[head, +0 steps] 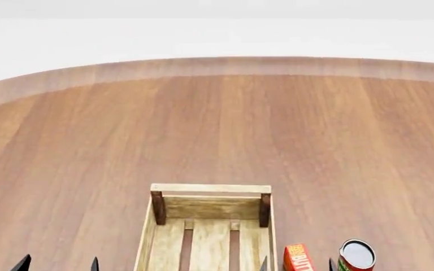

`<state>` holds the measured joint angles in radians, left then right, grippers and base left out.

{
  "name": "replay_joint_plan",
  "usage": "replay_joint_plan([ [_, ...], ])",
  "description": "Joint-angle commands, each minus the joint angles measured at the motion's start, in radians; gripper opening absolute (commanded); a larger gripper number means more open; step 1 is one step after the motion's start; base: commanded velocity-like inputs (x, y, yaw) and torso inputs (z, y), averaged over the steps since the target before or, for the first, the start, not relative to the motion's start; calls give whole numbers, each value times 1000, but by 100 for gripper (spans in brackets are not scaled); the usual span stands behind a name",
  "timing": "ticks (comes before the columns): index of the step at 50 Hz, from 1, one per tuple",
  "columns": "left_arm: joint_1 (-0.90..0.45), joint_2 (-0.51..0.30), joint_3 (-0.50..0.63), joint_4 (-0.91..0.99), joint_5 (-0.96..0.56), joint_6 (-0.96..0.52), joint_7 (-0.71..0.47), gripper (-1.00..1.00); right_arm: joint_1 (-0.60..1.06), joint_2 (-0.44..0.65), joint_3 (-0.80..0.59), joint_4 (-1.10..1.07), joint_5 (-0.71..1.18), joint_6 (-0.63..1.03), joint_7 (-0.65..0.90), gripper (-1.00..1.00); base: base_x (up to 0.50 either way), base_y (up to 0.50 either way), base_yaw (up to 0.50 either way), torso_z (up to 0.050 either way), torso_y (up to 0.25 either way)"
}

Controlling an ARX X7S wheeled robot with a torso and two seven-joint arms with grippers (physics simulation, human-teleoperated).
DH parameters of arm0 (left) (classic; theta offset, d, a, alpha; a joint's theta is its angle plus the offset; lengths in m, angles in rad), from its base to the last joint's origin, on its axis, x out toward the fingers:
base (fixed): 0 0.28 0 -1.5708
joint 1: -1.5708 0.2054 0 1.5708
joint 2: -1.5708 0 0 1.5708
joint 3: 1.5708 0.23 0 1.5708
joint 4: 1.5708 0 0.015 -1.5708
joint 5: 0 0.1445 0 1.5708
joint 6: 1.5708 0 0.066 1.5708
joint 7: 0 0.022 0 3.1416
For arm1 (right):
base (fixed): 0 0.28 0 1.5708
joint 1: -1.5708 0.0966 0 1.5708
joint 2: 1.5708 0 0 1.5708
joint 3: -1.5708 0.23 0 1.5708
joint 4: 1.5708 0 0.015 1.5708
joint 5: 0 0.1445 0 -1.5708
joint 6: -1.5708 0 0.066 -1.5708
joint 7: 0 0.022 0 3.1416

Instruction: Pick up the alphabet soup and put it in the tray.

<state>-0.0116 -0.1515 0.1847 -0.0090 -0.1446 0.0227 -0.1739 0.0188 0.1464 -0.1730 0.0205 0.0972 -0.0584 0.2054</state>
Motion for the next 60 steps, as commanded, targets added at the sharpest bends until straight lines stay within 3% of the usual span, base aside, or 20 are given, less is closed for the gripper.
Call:
replay_joint_plan([
  [1,2,-6,7,1,-5,2,-8,100,21,-21,76,7,68,104,85,100,0,0,0,0,0],
  [6,-2,-8,9,-3,-9,2,-11,100,10,-30,117,-23,25,164,212,100,0,0,0,0,0],
  [18,-3,-12,14,-5,-22,3,-16,100,-33,-53,314,-241,189,487,413,100,0,0,0,0,0],
  [26,-4,-15,20,-7,-26,4,-20,100,-85,-75,412,-362,250,603,539,100,0,0,0,0,0],
  [49,-7,-24,31,-14,-37,8,-33,100,-180,-95,519,-524,364,636,684,100,0,0,0,0,0],
  [60,-7,-28,39,-15,-40,9,-39,100,-184,-75,542,-495,400,616,692,100,0,0,0,0,0],
])
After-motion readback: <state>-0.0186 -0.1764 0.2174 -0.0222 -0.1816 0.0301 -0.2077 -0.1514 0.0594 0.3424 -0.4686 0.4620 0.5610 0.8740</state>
